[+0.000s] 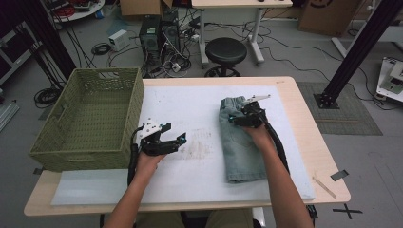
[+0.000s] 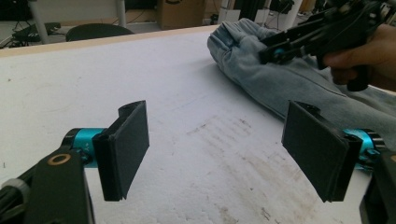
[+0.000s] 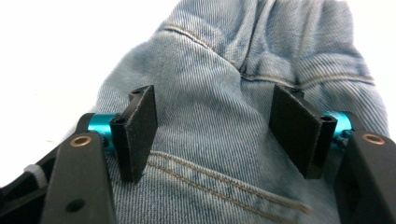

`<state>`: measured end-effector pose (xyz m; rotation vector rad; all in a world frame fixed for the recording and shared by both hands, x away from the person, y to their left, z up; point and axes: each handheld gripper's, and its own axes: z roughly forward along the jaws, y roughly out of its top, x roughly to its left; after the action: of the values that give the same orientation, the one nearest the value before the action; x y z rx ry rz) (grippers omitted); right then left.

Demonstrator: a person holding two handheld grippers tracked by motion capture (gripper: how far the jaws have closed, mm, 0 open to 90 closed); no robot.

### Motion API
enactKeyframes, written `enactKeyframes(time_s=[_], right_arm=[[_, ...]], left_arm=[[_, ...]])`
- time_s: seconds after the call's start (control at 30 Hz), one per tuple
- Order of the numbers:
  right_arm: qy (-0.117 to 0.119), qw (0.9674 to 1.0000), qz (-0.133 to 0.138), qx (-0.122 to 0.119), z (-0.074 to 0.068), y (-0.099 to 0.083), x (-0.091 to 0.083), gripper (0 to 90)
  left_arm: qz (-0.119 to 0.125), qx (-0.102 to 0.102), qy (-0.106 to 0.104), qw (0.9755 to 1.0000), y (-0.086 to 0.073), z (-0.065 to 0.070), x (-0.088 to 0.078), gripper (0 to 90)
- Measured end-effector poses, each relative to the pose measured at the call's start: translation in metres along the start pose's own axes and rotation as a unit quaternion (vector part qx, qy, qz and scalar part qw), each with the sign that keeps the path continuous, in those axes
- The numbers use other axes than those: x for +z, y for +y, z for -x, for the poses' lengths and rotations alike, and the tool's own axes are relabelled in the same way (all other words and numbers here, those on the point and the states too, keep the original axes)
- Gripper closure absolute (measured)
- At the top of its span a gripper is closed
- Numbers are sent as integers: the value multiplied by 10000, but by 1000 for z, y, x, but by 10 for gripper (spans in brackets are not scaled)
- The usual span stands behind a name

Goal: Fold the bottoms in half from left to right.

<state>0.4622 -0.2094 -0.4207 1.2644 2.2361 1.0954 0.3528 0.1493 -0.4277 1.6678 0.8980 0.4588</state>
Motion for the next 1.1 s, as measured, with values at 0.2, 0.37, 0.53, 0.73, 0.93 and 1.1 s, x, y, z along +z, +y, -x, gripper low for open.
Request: enactKeyframes(time_s=[0.2,0.37,0.53,0.73,0.93,1.1], right_arm=[[279,9970,635,330,14,-6,-36,343],[90,9990,297,311,20,-16,-33,365],[-180,9994,-289,89,14,-21,-9,366],[-537,9972,-477,-207,8,-25,0,370],[-480,9982,-331,-134,10,-30,-2,370],[-240,9995,-125,144,12,-27,-18,326]], left_arm=[[48,-17,-6,10000,1,-1,-1,231],[19,-37,-19,10000,0,1,0,231],[16,-37,-16,10000,0,0,0,231],[-26,-13,2,10000,0,0,-2,231],[-23,0,21,10000,0,0,-4,231],[-4,-2,27,10000,0,-1,-4,231]])
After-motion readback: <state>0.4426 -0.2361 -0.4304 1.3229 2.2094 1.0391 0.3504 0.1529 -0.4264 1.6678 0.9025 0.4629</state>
